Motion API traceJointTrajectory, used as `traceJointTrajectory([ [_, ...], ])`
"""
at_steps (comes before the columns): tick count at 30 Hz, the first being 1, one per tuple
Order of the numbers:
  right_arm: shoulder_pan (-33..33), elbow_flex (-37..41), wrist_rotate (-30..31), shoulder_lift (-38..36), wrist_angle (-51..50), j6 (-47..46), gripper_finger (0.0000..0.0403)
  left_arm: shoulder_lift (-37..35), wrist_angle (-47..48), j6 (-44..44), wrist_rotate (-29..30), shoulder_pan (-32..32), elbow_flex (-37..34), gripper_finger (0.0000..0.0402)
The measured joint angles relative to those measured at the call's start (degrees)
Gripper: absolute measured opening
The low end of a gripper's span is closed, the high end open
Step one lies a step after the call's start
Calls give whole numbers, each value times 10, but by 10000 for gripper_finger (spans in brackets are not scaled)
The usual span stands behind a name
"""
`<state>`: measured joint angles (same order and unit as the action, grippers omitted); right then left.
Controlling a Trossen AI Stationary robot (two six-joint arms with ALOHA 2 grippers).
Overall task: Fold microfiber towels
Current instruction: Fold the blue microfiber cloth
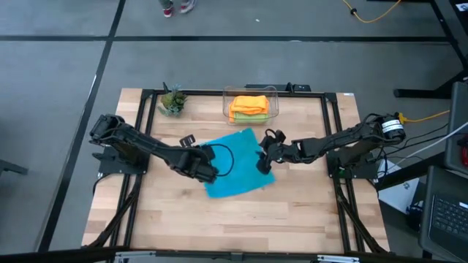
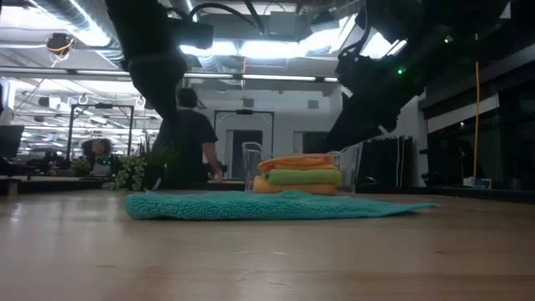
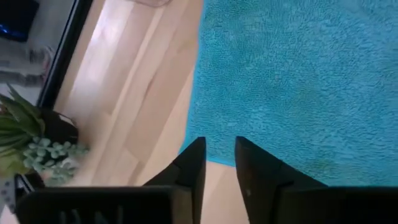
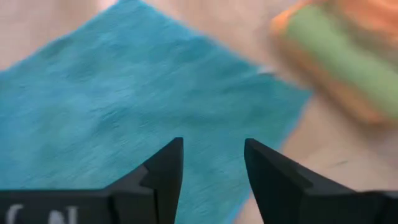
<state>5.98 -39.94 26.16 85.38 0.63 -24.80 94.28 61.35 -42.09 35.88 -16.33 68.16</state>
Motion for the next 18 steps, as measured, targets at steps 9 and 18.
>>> traceJointTrajectory([
  [9, 19, 0, -227, 0, -54, 7, 176, 0, -129, -10, -138, -50, 0, 124],
  [18, 80, 0, -229, 0, -86, 81, 177, 30, -285, -11, -144, -129, 1, 131],
])
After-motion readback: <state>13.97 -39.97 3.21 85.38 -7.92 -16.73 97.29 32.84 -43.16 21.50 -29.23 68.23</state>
